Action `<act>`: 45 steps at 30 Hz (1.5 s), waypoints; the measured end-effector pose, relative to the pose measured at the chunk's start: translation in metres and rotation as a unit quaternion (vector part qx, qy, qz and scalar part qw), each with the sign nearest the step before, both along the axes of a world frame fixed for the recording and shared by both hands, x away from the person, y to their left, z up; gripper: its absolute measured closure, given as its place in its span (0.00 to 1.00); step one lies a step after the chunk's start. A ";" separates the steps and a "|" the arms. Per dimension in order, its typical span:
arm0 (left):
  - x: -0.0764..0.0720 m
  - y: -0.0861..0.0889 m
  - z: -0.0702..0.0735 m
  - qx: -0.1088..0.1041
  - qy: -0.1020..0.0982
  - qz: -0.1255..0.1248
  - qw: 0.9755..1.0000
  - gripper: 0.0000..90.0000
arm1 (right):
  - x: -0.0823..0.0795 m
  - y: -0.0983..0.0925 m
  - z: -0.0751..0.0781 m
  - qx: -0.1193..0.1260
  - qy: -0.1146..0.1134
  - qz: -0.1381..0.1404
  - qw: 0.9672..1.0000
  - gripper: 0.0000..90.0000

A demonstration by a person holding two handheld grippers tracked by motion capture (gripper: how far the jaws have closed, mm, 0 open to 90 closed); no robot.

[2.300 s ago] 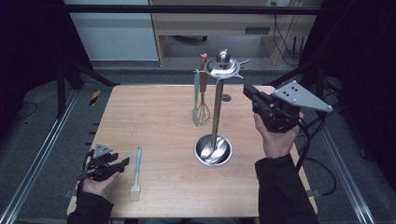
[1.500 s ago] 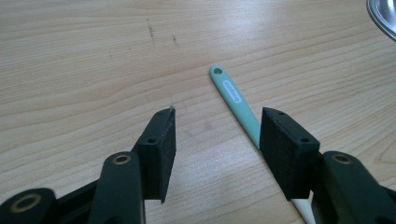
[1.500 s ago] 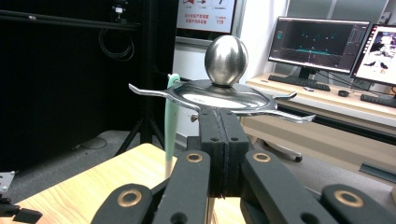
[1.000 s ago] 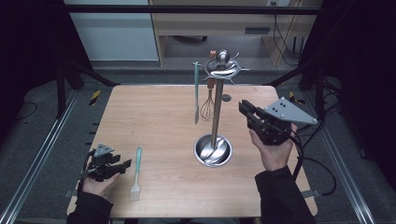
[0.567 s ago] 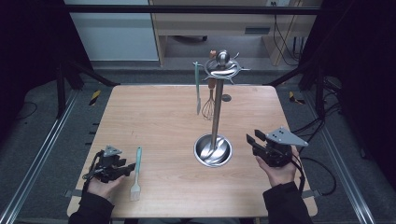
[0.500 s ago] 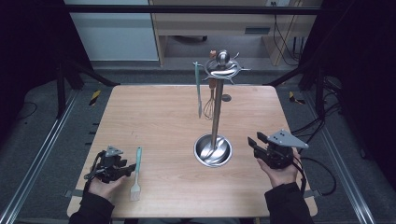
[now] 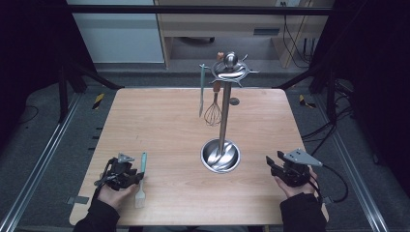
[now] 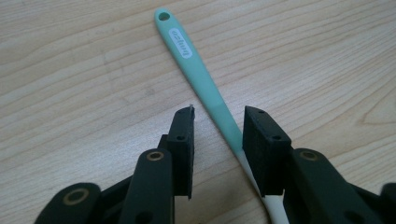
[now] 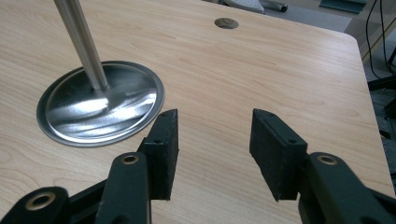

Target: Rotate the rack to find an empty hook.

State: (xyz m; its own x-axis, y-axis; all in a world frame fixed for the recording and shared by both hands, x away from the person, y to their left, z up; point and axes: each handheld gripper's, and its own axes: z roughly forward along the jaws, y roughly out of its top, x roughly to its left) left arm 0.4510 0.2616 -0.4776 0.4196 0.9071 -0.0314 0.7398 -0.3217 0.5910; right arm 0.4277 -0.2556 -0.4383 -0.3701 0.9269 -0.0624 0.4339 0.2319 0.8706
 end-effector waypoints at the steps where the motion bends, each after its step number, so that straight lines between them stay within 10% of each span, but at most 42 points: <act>1: 0.000 -0.002 -0.001 -0.001 0.003 0.000 1.000 0.72 | 0.000 0.000 -0.001 -0.001 0.000 -0.001 1.000 0.59; 15: 0.001 -0.019 -0.002 0.035 0.013 0.010 0.999 0.82 | 0.002 0.002 -0.005 -0.012 0.008 -0.004 1.000 0.58; 33: 0.006 -0.009 0.002 0.010 0.025 0.008 1.000 0.91 | 0.002 0.002 -0.005 -0.008 0.010 -0.003 1.000 0.57; 45: 0.001 -0.025 -0.002 0.018 0.003 -0.070 0.997 0.91 | 0.002 0.002 -0.005 -0.008 0.010 -0.001 1.000 0.57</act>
State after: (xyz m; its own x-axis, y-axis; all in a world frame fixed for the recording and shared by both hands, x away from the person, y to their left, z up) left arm 0.4520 0.2370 -0.4795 0.5414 0.8408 -0.0023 0.6898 -0.4426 0.5730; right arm 0.4299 -0.2535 -0.4435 -0.3697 0.9265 -0.0706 0.4508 0.2453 0.8582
